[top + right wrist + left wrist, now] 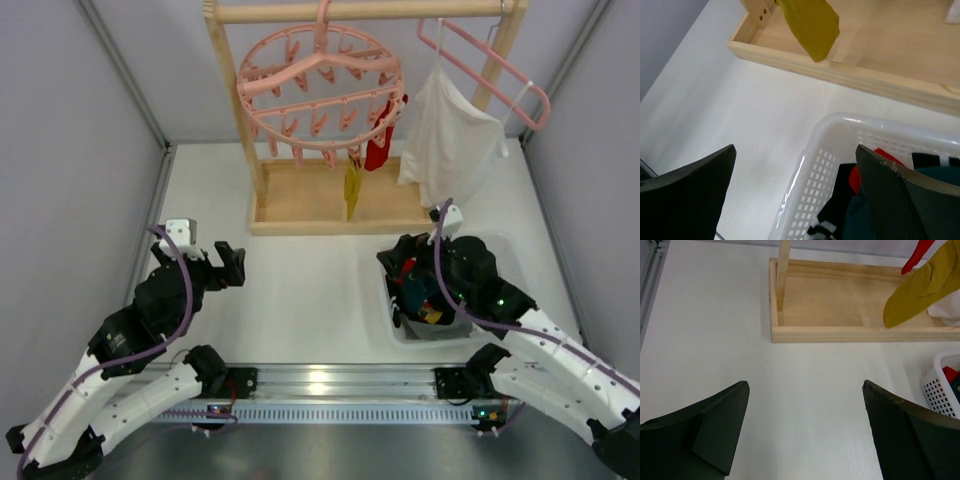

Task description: Remove the socks clipped to the hanger

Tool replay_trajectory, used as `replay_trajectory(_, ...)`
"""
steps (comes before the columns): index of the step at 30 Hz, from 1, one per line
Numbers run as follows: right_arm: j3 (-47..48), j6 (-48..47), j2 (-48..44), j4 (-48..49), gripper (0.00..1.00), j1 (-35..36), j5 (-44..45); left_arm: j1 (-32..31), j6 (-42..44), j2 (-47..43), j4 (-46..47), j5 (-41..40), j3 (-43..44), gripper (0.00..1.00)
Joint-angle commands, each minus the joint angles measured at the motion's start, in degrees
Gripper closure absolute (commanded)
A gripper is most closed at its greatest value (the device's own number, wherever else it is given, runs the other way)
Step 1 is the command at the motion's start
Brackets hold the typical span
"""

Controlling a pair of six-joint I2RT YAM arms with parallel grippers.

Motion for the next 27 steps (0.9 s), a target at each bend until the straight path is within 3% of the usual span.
replay_trajectory(1, -1.1, -5.79, 6.83, 20.76, 0.01, -0.53, -4.96, 0.1, -0.61, 0.2, 3.76, -0.69, -0.69, 0.02)
replay_trajectory(7, 1.27, -7.64, 22.82, 33.42, 0.0, -0.36, -2.42, 0.1, -0.34, 1.34, 3.76, 0.19, -1.31, 0.02)
replay_trajectory(11, 6.36, -10.1, 32.25, 35.02, 0.01, 0.34, 3.99, 0.18, -0.17, 1.52, 3.68, 0.89, -1.4, 0.02)
replay_trajectory(17, 6.11, -15.55, 40.96, 49.05, 0.09, 0.26, 10.42, 0.1, 0.01, 1.96, 3.85, 2.91, -1.31, 0.02)
replay_trajectory(27, 8.74, -19.69, 52.65, 63.29, 0.28, -0.09, 7.7, 0.1, 0.54, 2.92, 3.85, 6.25, -0.78, 0.02)
